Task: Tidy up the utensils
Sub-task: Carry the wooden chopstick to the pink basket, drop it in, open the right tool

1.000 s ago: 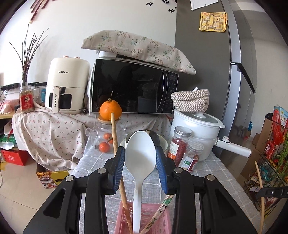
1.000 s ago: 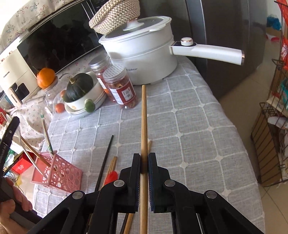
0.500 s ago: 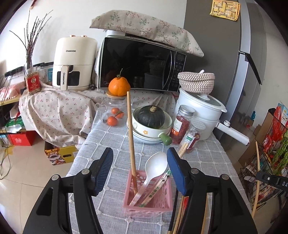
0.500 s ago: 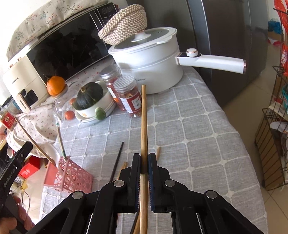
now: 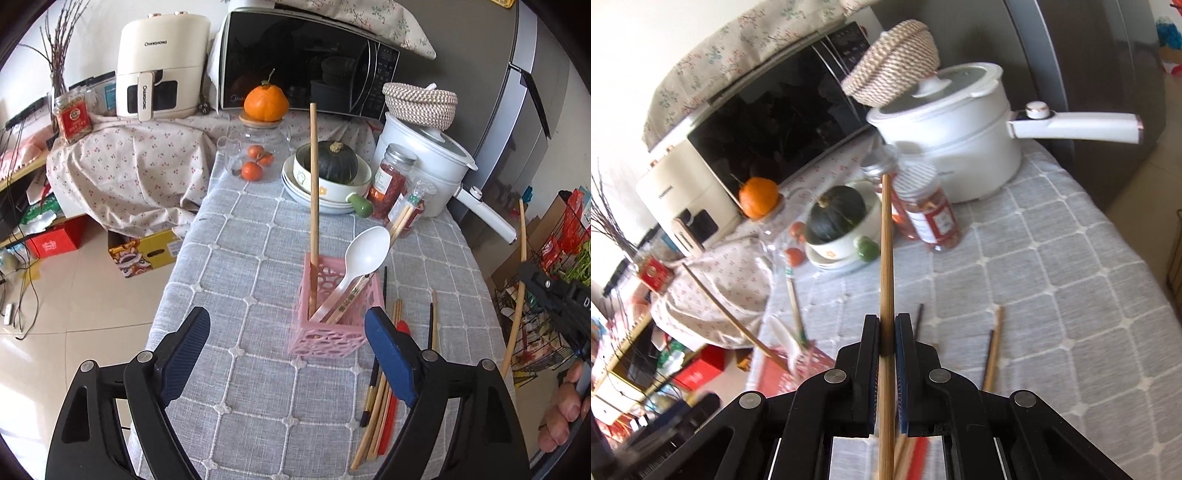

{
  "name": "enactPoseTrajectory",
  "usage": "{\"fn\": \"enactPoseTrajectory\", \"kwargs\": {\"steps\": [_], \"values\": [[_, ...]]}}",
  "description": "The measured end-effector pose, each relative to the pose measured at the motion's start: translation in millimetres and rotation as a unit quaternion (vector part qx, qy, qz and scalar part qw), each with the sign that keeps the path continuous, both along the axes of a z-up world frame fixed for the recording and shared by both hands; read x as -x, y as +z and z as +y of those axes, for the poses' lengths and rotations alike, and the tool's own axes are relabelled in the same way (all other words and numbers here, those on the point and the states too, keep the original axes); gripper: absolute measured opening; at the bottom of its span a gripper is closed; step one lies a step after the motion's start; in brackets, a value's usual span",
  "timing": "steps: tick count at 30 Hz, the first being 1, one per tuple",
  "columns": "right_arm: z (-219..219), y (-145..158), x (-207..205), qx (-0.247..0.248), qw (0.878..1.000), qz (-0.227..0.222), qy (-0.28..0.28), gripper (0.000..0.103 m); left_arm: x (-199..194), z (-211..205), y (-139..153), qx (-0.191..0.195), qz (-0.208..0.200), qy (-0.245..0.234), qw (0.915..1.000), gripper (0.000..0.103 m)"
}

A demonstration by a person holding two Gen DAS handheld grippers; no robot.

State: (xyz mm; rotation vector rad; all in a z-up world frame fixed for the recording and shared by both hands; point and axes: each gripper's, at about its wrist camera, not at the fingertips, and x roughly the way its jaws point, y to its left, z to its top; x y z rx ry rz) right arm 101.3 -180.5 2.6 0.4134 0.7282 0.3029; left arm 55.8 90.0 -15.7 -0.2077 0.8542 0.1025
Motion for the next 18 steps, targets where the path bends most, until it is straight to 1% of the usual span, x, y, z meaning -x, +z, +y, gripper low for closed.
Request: {"fn": "enactPoseTrajectory", "kwargs": {"steps": [3,6,9,11,14,18], "values": [[16.9,9.7,-1.4,-0.016,1.0,-0.024,-0.004,0.005,-0.4,9.4,-6.7,0.001,0.013,-0.004,0.9999,0.088],[35.1,18.3,-6.8,-0.027,0.998,-0.054,-0.007,0.005,-4.9,20.6,-16.9,0.022,0.032,-0.007,0.9992,0.088],[60.6,20.5,-19.5,-0.005,0.997,-0.071,-0.004,0.005,-12.9,30.9,-31.0,0.044,0.065,-0.003,0.9969,0.088],[73.6,20.4,-29.5,-0.01,0.997,-0.075,-0.005,0.005,-16.3,35.9,-37.6,0.059,0.082,-0.005,0.9949,0.088],[86.5,22.1,-38.6,-0.032,0.995,-0.093,-0.02,0.005,-18.6,42.0,-46.2,0.084,0.105,-0.009,0.9909,0.088],[98.5,22.1,-42.1,-0.021,0.989,-0.132,-0.059,0.005,-18.8,48.7,-55.8,0.115,0.129,-0.011,0.9849,0.088]]}}
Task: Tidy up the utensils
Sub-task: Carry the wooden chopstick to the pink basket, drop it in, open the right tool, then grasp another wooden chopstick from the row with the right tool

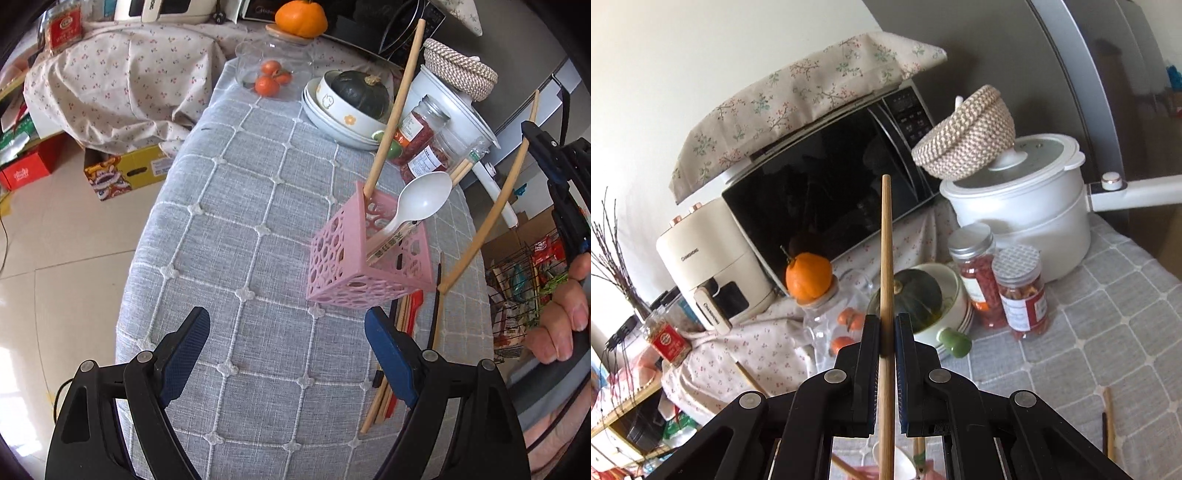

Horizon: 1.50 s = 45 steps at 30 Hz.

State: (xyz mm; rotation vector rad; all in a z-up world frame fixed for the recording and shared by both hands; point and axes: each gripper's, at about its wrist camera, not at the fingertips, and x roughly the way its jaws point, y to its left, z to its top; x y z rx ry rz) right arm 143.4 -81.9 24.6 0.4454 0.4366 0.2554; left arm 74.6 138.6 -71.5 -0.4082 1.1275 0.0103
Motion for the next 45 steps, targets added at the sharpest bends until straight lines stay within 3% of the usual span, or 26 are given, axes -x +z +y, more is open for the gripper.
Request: {"fn": "enactPoseTrajectory", "kwargs": {"steps": [9,16,21,28,33,37,45], "values": [[11.5,-17.9,-1.9,0.034,0.997,-0.038,-0.066,0.006,-6.2,11.7,1.6,0.003,-0.004,0.009,0.9999,0.088],[22.0,-38.3,9.7,0.047,0.997,-0.027,-0.051,0.01,-8.4,7.7,7.2,-0.012,-0.019,0.008,0.9997,0.088],[22.3,-35.3,17.5,0.048,0.999,-0.014,-0.015,0.011,-7.1,4.8,11.3,-0.021,-0.03,0.007,0.9993,0.088],[-6.9,-13.5,36.3,0.065,0.998,-0.003,0.012,0.04,-2.5,-9.3,20.6,-0.03,-0.056,-0.005,0.998,0.088],[-41.5,-6.5,44.0,0.1,0.994,0.037,0.026,0.057,2.1,-27.0,23.8,-0.041,-0.066,-0.016,0.9968,0.092],[-73.7,-15.9,44.7,0.125,0.987,0.096,0.03,0.069,6.0,-43.9,23.6,-0.047,-0.066,-0.036,0.9961,0.092],[-127.2,-56.1,44.2,0.137,0.971,0.194,0.023,0.075,13.1,-84.1,12.4,-0.061,-0.051,-0.087,0.993,0.092]]}}
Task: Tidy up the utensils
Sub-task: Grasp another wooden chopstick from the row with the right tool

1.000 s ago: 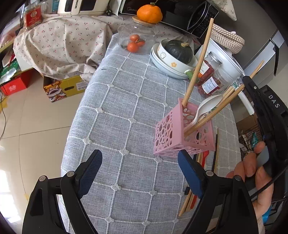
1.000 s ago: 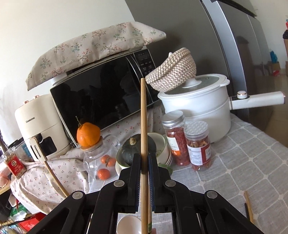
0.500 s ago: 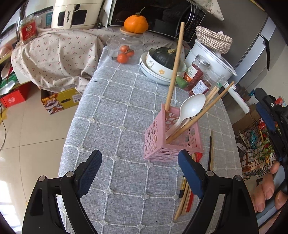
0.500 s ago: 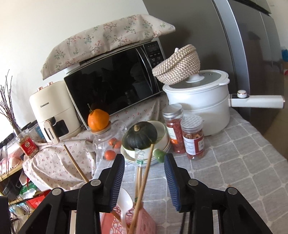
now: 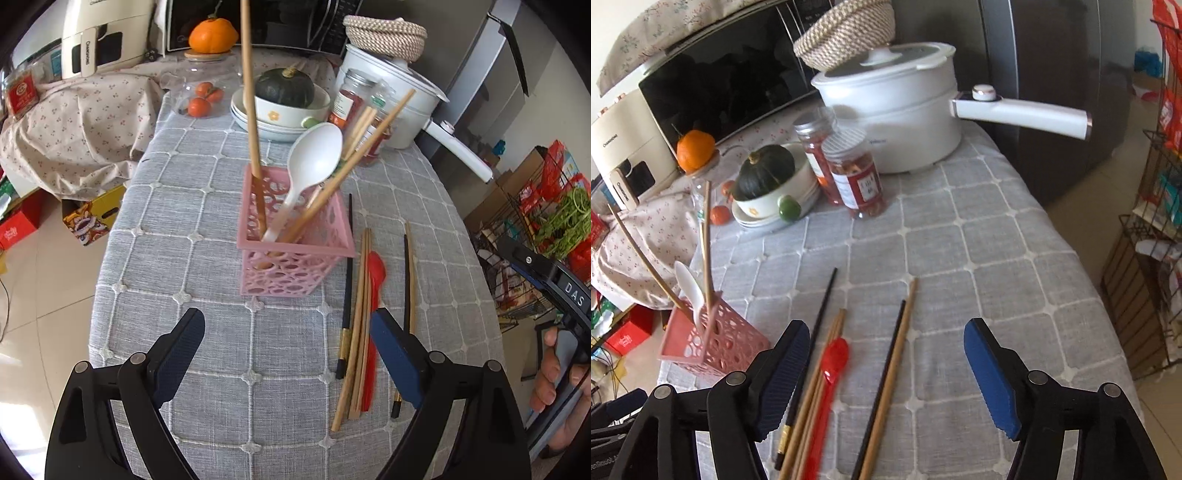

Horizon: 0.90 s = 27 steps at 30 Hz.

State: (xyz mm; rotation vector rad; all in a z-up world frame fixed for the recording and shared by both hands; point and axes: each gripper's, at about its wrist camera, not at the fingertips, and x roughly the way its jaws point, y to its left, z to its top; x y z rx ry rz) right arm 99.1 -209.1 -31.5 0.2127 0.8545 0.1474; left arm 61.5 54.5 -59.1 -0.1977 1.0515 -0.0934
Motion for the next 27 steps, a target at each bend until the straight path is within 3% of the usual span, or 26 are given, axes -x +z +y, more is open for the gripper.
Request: {"fn": "enactPoseTrajectory", "kwargs": {"steps": [9,20,27], "values": [[-22.4,-37.7,-23.9,0.008,0.997,0.079,0.007,0.076,-7.5,-31.7,-19.9,-0.008,0.034,-0.046,0.9983,0.092],[6.8,-86.9,-51.2,0.074,0.982,0.167,0.051,0.077,-15.6,-45.2,-26.6,-0.003,0.044,-0.058,0.9974,0.092],[18.1,-105.0,-66.3,0.099,0.977,0.183,0.051,0.077,-17.5,-46.5,-27.7,0.006,0.049,-0.067,0.9965,0.092]]}}
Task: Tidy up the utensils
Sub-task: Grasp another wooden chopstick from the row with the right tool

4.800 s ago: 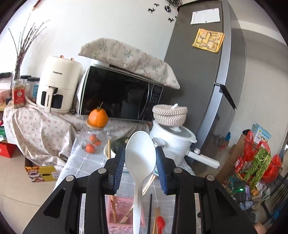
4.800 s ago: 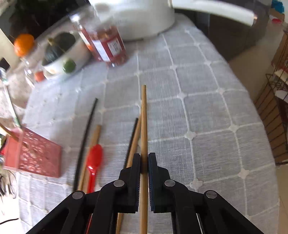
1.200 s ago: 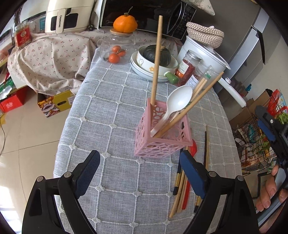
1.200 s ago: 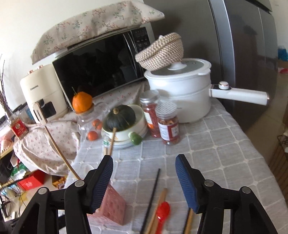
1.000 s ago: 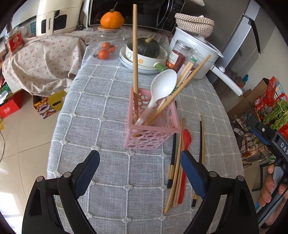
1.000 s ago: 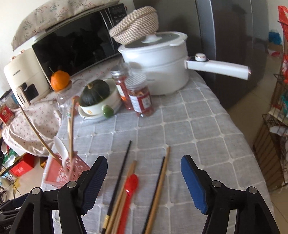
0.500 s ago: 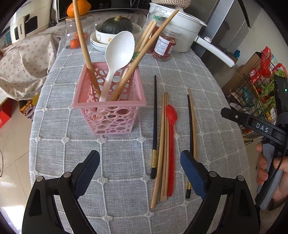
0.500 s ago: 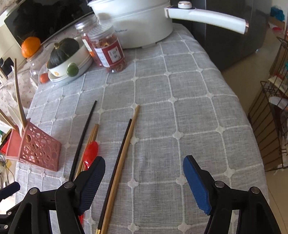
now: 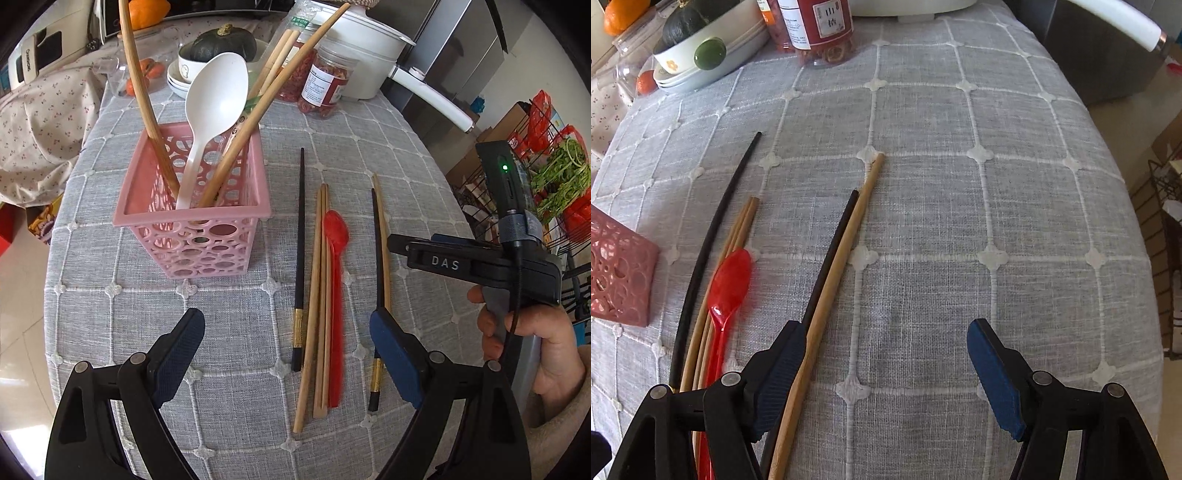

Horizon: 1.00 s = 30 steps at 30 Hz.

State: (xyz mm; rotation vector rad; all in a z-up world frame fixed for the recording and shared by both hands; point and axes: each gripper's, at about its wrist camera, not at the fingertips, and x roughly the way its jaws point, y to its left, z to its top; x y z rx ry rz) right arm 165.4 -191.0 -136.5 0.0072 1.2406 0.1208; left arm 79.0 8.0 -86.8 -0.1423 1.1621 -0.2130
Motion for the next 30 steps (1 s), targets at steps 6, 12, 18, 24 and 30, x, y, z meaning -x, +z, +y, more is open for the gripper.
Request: {"fn": "enactPoseTrajectory", "kwargs": {"steps": [6,12,18,24,30], "values": [[4.7,-10.0,-10.4,0.002,1.0,0.002,-0.004,0.077,0.6,1.2,0.3,0.005,0.001,-0.001,1.0,0.092],[-0.1,-10.4,-15.8,0.006,0.999,0.026,-0.021,0.077,4.4,0.5,1.8,0.006,-0.001,-0.007,1.0,0.092],[-11.1,-12.6,-20.6,0.007,0.999,0.034,-0.025,0.076,4.6,-2.2,0.8,0.005,0.0,-0.009,0.9999,0.092],[-4.8,-15.1,-25.3,0.038,0.999,0.017,-0.02,0.069,5.4,-9.1,0.2,0.003,-0.002,-0.022,0.9997,0.092],[-20.6,-9.5,-30.1,0.027,0.999,0.011,-0.036,0.013,8.2,-16.7,0.9,0.003,-0.004,-0.036,0.9993,0.091]]}}
